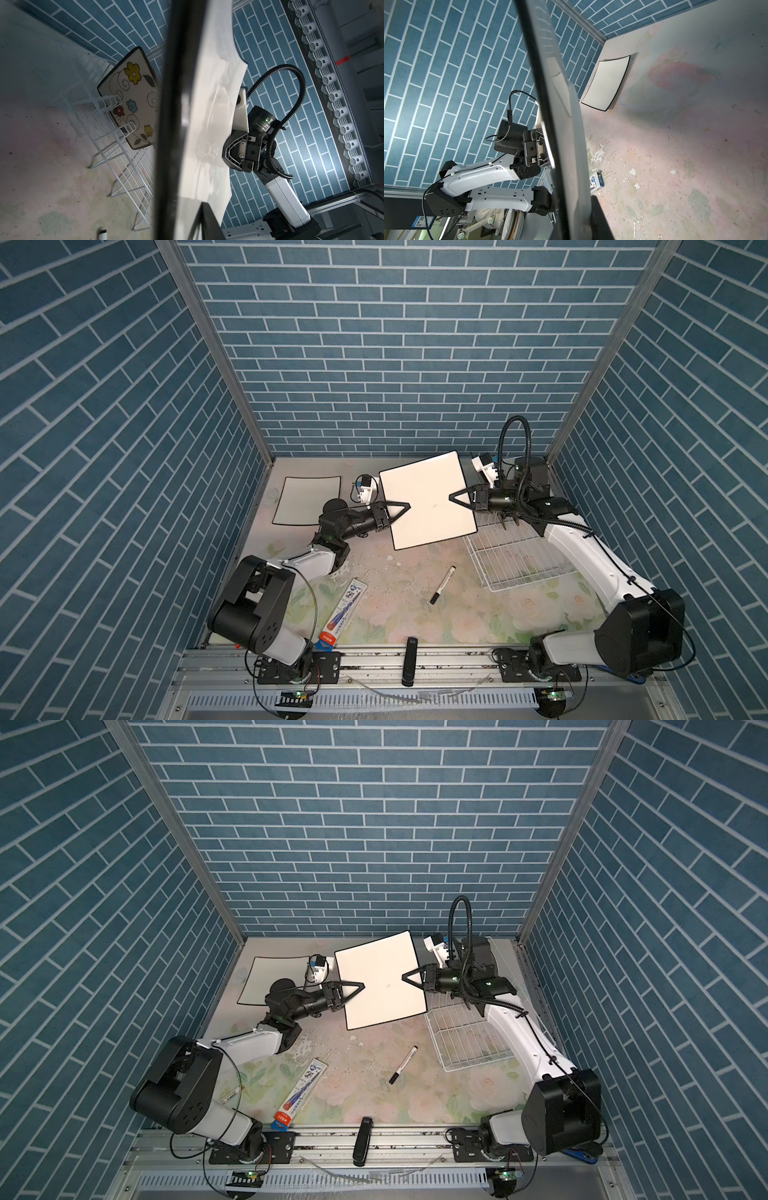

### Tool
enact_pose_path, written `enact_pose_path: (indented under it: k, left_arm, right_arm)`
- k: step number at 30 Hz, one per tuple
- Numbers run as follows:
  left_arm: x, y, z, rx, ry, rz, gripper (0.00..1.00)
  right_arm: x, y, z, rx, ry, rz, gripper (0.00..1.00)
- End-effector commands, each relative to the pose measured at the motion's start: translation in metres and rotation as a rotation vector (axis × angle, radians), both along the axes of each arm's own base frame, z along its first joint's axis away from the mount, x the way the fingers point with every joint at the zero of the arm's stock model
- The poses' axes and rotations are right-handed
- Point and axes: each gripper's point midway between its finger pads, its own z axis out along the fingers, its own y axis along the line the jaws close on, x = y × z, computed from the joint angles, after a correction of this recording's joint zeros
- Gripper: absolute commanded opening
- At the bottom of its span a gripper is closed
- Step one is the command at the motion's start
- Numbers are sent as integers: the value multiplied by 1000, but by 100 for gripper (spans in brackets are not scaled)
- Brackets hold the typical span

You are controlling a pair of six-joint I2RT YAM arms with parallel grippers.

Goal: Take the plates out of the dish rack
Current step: 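Open the right gripper and release the plate to the left gripper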

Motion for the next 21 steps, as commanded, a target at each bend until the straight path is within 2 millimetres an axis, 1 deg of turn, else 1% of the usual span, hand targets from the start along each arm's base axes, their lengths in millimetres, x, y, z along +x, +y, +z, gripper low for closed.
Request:
enact_pose_path:
  k: [1, 5, 9, 15, 16, 17, 18, 21]
  left_arm:
    - [4, 3, 8, 10, -52, 27, 1]
    - [7, 6, 8, 11, -46, 40, 0]
    - [14, 12, 5, 17, -31, 72, 0]
    - [23, 23, 4, -7, -8, 115, 0]
    - [25, 27, 4, -15, 1, 128, 0]
    - [27, 31, 4, -29, 9, 141, 0]
    - [29, 35, 4, -43, 13, 151, 0]
    - [34, 48, 7, -87, 23, 178, 0]
  right_arm:
    - [-10, 2, 34, 75, -104, 36, 27]
    - [-8, 1, 33, 71, -100, 27, 43]
    - [-5, -1, 33, 53, -81, 2, 52]
    - [-1, -4, 27, 19, -53, -23, 70]
    - [1, -4, 26, 15, -44, -30, 77]
    - [1, -4, 25, 13, -33, -30, 95]
    - [2, -4, 25, 13, -28, -31, 99]
    - [3, -5, 25, 7, -32, -43, 99]
